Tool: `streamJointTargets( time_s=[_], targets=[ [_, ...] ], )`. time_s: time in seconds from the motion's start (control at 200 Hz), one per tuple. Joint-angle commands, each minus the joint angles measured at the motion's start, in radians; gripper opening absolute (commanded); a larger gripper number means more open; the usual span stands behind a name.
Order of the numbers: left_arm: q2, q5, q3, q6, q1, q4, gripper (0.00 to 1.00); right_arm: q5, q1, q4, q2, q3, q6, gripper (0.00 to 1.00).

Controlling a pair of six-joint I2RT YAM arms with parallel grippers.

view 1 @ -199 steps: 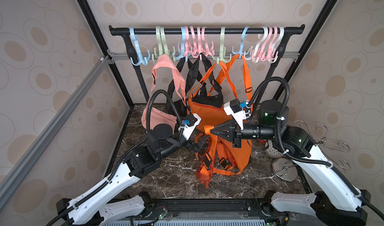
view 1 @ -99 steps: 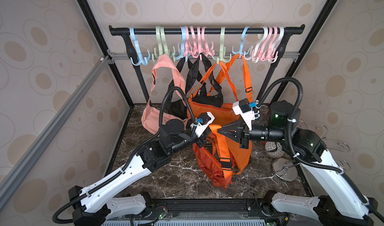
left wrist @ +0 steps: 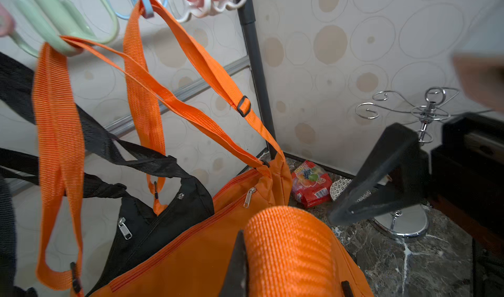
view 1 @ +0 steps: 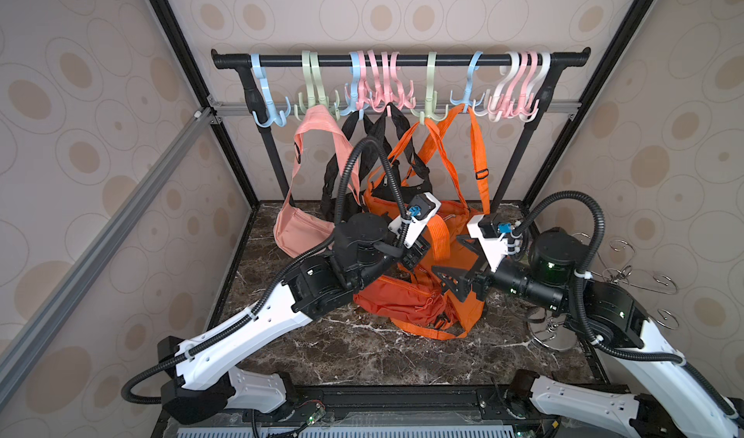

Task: Hang the bag on a hook
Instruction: Pick up the bag from the bag.

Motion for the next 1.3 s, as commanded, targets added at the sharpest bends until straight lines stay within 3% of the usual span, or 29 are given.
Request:
streamJointTargets(
  time_s=[0.0, 0.135, 0.28, 0.38, 0.52, 0.64, 0.69, 0.92, 1.035, 1.206, 1.296],
  targets=[
    [0.038, -0.156, 0.087, 0.001, -0.03, -0.088, 0.0, 0.246, 0.122, 0.039, -0.01, -0.02, -0.087, 1.0],
    [0.069, -0.216, 0.139, -0.003, -0.051, -0.107, 0.0, 0.621, 0.25, 0.19, -0.013, -0.112, -0.243, 0.96],
    [0.091, -0.258, 0.185, -0.006, -0.071, -0.127, 0.0, 0.787, 0.25, 0.364, 0.031, -0.19, -0.41, 0.93],
    [0.095, -0.277, 0.199, -0.001, -0.079, -0.135, 0.0, 0.862, 0.251, 0.479, 0.058, -0.227, -0.478, 0.83],
    [0.087, -0.281, 0.195, 0.0, -0.086, -0.138, 0.0, 0.897, 0.232, 0.605, 0.059, -0.245, -0.565, 0.58],
    [0.08, -0.279, 0.19, 0.003, -0.09, -0.138, 0.0, 0.882, 0.21, 0.645, 0.056, -0.243, -0.591, 0.12],
    [0.073, -0.278, 0.188, 0.002, -0.09, -0.137, 0.0, 0.88, 0.205, 0.683, 0.051, -0.249, -0.615, 0.0],
    [0.041, -0.295, 0.167, 0.011, -0.091, -0.126, 0.0, 0.85, 0.166, 0.701, 0.011, -0.214, -0.637, 0.0],
    [0.058, -0.282, 0.19, 0.027, -0.093, -0.135, 0.0, 0.796, 0.122, 0.599, 0.006, -0.121, -0.595, 0.0],
    [0.182, -0.282, 0.383, 0.06, -0.092, -0.201, 0.0, 0.665, 0.009, 0.456, 0.056, 0.06, -0.494, 0.0],
    [0.274, -0.219, 0.585, 0.059, -0.062, -0.251, 0.0, 0.632, -0.027, 0.427, 0.119, 0.178, -0.504, 0.0]
  ],
)
